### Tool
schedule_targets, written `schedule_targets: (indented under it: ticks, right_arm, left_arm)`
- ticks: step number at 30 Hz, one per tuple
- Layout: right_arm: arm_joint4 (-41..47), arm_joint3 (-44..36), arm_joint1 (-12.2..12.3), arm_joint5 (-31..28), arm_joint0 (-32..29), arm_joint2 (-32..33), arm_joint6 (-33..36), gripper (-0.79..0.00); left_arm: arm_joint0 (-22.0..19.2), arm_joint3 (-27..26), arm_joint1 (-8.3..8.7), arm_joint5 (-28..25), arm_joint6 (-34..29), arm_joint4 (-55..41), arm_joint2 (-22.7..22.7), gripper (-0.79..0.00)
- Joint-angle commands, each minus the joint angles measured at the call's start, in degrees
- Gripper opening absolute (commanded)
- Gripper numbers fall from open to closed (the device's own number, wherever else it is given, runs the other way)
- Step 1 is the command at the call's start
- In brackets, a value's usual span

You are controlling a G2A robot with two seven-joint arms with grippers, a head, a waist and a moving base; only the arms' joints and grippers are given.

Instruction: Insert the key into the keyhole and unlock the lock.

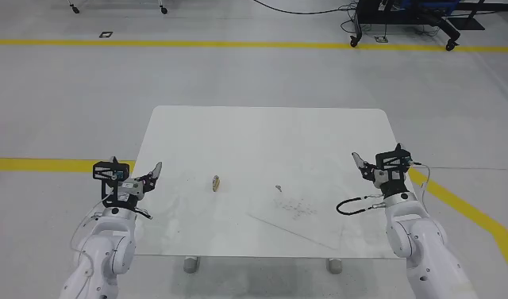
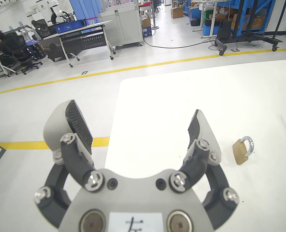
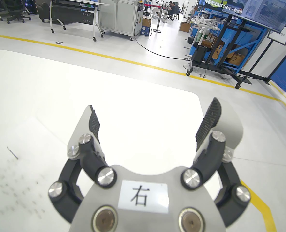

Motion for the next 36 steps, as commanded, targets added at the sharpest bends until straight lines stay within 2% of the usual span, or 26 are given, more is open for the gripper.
schedule_targets:
  ticks: [1, 10, 15, 18, 21, 33, 35, 36]
  right_arm:
    - [0.0, 0.0, 0.0, 0.0, 0.0, 0.0, 0.0, -0.001]
    - [-0.1, 0.2, 0.0, -0.5, 0.1, -0.3, 0.3, 0.0]
    - [3.2, 7.9, -0.6, -10.1, 8.8, -8.0, 7.1, 0.0]
    - [2.5, 13.7, -1.4, -11.9, 14.7, -14.5, 9.7, 0.0]
    - [2.4, 17.6, -2.2, -11.4, 18.1, -18.3, 9.6, 0.0]
    - [2.6, 18.0, -2.2, -11.4, 18.3, -18.5, 9.6, 0.0]
    - [7.5, 20.9, -2.4, -14.8, 19.5, -18.5, 10.5, 0.0]
    - [10.7, 22.9, -2.6, -18.9, 20.6, -19.0, 10.5, 0.0]
  left_arm:
    - [0.0, 0.0, 0.0, 0.0, 0.0, 0.0, 0.0, 0.0]
    - [0.0, 0.0, 0.0, 0.0, 0.0, 0.0, 0.0, 0.0]
    - [0.0, 0.0, 0.0, 0.0, 0.0, 0.0, 0.0, 0.0]
    - [0.0, 0.0, 0.0, 0.0, 0.0, 0.0, 0.0, 0.0]
    - [0.0, 0.0, 0.0, 0.0, 0.0, 0.0, 0.0, 0.0]
    - [0.0, 0.0, 0.0, 0.0, 0.0, 0.0, 0.0, 0.0]
    - [0.0, 0.0, 0.0, 0.0, 0.0, 0.0, 0.0, 0.0]
    - [0.0, 0.0, 0.0, 0.0, 0.0, 0.0, 0.0, 0.0]
